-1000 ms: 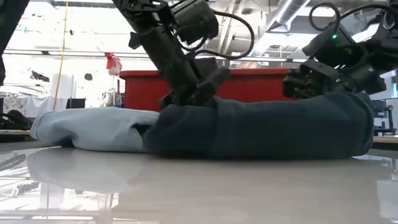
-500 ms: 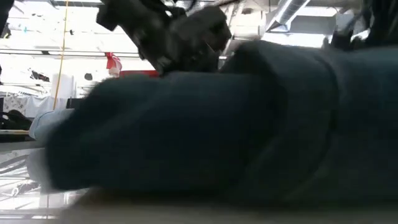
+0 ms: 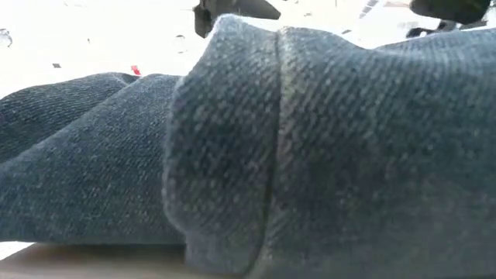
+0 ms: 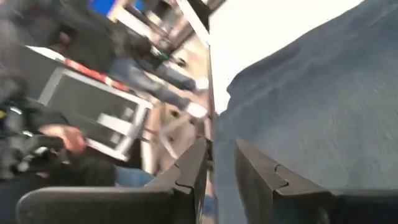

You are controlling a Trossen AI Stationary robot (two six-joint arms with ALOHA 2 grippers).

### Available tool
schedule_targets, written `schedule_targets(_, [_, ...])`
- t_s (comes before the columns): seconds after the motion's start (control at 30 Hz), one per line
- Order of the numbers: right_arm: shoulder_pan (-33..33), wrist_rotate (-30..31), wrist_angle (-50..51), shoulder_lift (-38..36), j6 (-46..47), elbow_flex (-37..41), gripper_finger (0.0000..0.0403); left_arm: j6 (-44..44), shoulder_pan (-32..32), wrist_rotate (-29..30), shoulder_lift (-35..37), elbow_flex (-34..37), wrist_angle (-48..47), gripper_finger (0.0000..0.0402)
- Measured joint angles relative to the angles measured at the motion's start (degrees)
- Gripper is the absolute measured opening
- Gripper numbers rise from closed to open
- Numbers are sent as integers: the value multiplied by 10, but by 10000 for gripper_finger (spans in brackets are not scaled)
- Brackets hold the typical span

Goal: Fold laundry
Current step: Fold the black pants from the red laundry bin

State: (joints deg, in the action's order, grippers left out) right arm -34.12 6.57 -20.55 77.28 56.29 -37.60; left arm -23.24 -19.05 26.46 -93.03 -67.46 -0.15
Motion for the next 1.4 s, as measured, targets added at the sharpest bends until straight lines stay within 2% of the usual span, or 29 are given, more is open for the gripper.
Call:
schedule_targets(0.13, [-35,42,66,-2,-5,-25,106,-52,72,-189,-29,-1,8,124])
schedule_targets(0.2, [-57,77,79,-8,0,-28,106,-49,97,-232,-50,-1,-2,140])
schedule_targets(0.4, [-115,159,100,-8,45,-30,106,-7,122,-290,-106,-35,2,218])
schedule_targets(0.47, [-126,177,119,-8,62,-30,106,18,122,-293,-132,-49,-2,247])
schedule_targets(0.63, [-139,195,130,-7,78,-30,106,57,123,-282,-188,-111,-36,305])
schedule_targets(0.73, [-139,194,128,-7,79,-30,106,57,126,-310,-231,-137,-65,322])
schedule_targets(0.8, [-139,194,134,-7,82,-30,106,58,126,-322,-254,-162,-65,324])
schedule_targets(0.9, [-139,193,135,-7,83,-30,106,57,124,-263,-284,-189,-107,325])
schedule_targets(0.97, [-140,193,135,-7,83,-30,106,49,124,-253,-308,-198,-128,326])
schedule_targets(1.1, [-147,192,137,-7,83,-30,106,50,124,-335,-335,-209,-116,326])
schedule_targets(1.2, [-154,192,144,-7,82,-30,106,49,117,-353,-350,-210,-108,321])
schedule_targets(1.3, [-158,193,151,-7,82,-30,106,51,114,-351,-351,-210,-112,283])
schedule_targets(1.4, [-158,193,161,-7,82,-30,106,65,112,-332,-344,-211,-115,192])
